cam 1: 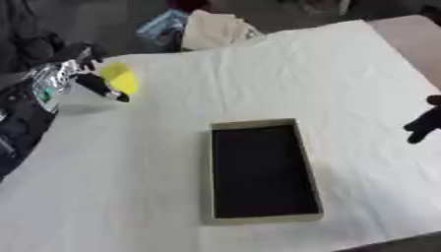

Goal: Pick up objects on the table and place them in the box.

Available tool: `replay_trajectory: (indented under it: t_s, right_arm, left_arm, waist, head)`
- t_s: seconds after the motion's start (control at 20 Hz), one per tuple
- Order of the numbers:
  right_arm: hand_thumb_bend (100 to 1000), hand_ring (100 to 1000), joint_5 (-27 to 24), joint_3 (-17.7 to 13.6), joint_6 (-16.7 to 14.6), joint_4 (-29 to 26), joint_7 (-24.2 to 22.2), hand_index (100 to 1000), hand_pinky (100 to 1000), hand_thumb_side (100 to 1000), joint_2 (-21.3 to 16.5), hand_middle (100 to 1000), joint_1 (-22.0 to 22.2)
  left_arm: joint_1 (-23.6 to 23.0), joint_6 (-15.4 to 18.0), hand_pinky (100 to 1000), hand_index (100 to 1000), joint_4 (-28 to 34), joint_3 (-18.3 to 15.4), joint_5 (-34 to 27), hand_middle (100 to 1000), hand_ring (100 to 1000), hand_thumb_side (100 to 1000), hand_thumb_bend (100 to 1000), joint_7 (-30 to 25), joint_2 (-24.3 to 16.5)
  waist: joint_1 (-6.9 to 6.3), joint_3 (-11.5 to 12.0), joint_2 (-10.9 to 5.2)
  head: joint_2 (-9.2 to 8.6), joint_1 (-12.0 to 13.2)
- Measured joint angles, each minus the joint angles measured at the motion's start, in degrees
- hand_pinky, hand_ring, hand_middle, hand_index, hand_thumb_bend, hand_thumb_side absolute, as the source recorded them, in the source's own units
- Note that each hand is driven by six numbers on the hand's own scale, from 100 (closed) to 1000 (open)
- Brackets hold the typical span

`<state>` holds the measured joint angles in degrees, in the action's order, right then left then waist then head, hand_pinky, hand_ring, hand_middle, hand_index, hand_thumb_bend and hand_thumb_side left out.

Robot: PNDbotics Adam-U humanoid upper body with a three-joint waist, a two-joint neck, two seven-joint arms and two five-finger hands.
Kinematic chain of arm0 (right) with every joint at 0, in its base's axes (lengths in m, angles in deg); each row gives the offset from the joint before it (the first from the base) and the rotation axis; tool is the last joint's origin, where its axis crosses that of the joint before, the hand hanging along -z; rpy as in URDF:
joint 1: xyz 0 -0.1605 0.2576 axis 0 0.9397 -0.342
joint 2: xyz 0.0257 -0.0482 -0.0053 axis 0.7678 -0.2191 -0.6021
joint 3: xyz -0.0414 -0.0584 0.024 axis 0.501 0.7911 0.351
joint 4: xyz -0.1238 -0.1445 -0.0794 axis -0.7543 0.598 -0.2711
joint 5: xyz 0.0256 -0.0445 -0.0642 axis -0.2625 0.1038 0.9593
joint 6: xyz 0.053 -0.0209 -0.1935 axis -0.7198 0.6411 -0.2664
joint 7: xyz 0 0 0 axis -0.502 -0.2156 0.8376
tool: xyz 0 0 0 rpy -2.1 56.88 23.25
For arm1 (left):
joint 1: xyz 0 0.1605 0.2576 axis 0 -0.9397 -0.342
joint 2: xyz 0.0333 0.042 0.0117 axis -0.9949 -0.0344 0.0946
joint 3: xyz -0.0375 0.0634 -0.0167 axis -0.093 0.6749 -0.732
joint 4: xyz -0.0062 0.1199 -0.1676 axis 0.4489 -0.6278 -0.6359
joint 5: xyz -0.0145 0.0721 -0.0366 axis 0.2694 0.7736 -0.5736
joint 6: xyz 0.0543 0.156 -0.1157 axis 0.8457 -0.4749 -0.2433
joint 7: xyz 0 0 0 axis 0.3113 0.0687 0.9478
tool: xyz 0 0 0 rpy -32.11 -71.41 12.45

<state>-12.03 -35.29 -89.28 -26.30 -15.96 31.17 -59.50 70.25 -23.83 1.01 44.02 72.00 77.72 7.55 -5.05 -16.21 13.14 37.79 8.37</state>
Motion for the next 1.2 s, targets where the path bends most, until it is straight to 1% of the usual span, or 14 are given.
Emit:
replay_trajectory:
  t_s: [0.35, 0.6, 0.8, 1.05, 1.2]
  right_arm:
    - [100, 634, 0.0, 0.0, 0.0, 0.0, 0.0, 943, 778, 635, 0.4, 684, 0.0]
    - [100, 634, 0.0, 0.0, 0.0, 0.1, 0.0, 943, 779, 635, 0.4, 684, 0.0]
    - [100, 635, 0.1, 0.0, 0.0, 0.3, 0.0, 943, 779, 635, 0.4, 684, 0.0]
    - [100, 634, 0.1, 0.0, 0.0, 0.4, 0.0, 942, 779, 636, 0.4, 681, 0.0]
    - [100, 634, 0.1, 0.0, 0.0, 0.4, 0.0, 942, 779, 636, 0.5, 681, 0.0]
  left_arm:
    - [-0.4, -0.1, 723, 811, 0.0, -3.1, 7.7, 649, 633, 309, 919, 0.0, 0.9]
    - [-0.4, -0.1, 706, 770, 0.5, -5.4, 13.0, 597, 592, 312, 892, 0.0, 1.3]
    - [-0.4, 0.0, 690, 736, 1.0, -7.3, 17.2, 553, 559, 296, 874, 0.3, 1.8]
    - [-0.4, 0.3, 670, 690, 1.8, -9.7, 22.1, 481, 511, 246, 831, 2.2, 2.7]
    - [-0.4, 0.5, 670, 690, 2.1, -11.1, 25.2, 481, 511, 246, 831, 3.4, 3.2]
  waist:
    - [0.22, -0.2, 0.30]
    - [0.23, -0.2, 0.34]
    - [0.24, -0.2, 0.46]
    - [0.30, 0.0, 0.47]
    - [0.52, 0.0, 0.47]
  head:
    - [0.00, 0.0]
    - [0.00, 0.0]
    - [0.00, 0.0]
    - [0.00, 0.0]
    - [0.01, 0.0]
